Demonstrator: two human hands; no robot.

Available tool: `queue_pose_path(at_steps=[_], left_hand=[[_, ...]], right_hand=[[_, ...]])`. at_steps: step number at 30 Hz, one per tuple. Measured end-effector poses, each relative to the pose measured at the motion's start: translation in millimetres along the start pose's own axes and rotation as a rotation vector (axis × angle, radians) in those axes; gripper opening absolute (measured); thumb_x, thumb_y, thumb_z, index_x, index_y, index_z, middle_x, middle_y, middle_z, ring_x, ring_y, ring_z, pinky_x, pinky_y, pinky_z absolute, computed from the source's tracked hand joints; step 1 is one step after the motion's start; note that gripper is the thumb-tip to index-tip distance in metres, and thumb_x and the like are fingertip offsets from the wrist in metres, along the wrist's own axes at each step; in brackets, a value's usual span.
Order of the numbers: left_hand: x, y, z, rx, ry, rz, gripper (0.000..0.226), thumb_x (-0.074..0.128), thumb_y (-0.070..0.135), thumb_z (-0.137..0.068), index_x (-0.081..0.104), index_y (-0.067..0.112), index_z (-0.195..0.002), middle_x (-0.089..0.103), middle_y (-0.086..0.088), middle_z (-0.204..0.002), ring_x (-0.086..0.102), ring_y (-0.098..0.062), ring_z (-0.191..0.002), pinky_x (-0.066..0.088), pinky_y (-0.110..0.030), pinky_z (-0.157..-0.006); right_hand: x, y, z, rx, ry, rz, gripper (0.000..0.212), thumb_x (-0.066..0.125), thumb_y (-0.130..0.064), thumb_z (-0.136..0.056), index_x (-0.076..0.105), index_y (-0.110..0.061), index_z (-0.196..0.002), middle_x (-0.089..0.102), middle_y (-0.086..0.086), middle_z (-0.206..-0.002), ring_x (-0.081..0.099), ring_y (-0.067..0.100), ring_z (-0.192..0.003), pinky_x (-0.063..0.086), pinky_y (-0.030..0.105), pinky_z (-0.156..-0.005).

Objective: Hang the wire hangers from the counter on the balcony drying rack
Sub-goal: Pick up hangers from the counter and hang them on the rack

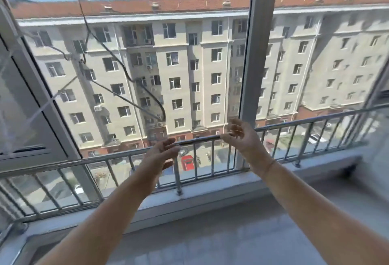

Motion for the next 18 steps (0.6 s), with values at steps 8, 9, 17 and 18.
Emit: queue_pose_path(at_steps=[8,9,17,18], left_hand=[[164,-26,-31,0.017,-0.343,-0.12,0.05,0.068,0.029,-0.07,0.056,0.024,-0.117,0.066,0.0,-0.116,0.061,-0.014,-0.106,0.045,-0.027,-0.087],[187,-29,-35,0.011,-0.369,-0.12,0.049,0.068,0.029,-0.07,0.056,0.024,-0.117,0.066,-0.002,-0.117,0.061,-0.014,-0.103,0.045,-0.027,-0.086],[388,-46,-46,0.01,-0.594,-0.149,0.055,0.067,0.03,-0.071,0.053,0.023,-0.124,0.062,-0.004,-0.123,0.059,-0.018,-0.114,0.043,-0.036,-0.1],[415,-48,-47,0.019,-0.622,-0.149,0.056,0.067,0.03,-0.071,0.053,0.022,-0.125,0.063,-0.004,-0.122,0.06,-0.016,-0.112,0.044,-0.033,-0.097]], right_hand=[[-149,40,22,0.059,0.291,0.134,0.055,0.073,-0.022,-0.078,0.05,-0.017,-0.126,0.052,0.005,-0.114,0.048,0.018,-0.111,0.042,0.031,-0.1],[-170,45,26,0.07,0.32,0.135,0.052,0.074,-0.022,-0.077,0.051,-0.018,-0.124,0.053,0.005,-0.113,0.049,0.018,-0.111,0.043,0.032,-0.1],[-359,71,67,0.131,0.531,0.165,0.045,0.072,-0.021,-0.079,0.049,-0.026,-0.118,0.05,0.003,-0.116,0.048,0.018,-0.113,0.039,0.026,-0.088],[-384,72,73,0.137,0.553,0.174,0.048,0.071,-0.02,-0.08,0.049,-0.022,-0.122,0.05,0.003,-0.116,0.047,0.018,-0.113,0.039,0.026,-0.089]])
Point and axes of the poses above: each hand's wrist, its own z-axis away from the middle knuckle, its own x-axis out of the palm, y = z × x, the point moved 2 cm from there along -z, towards the middle knuckle
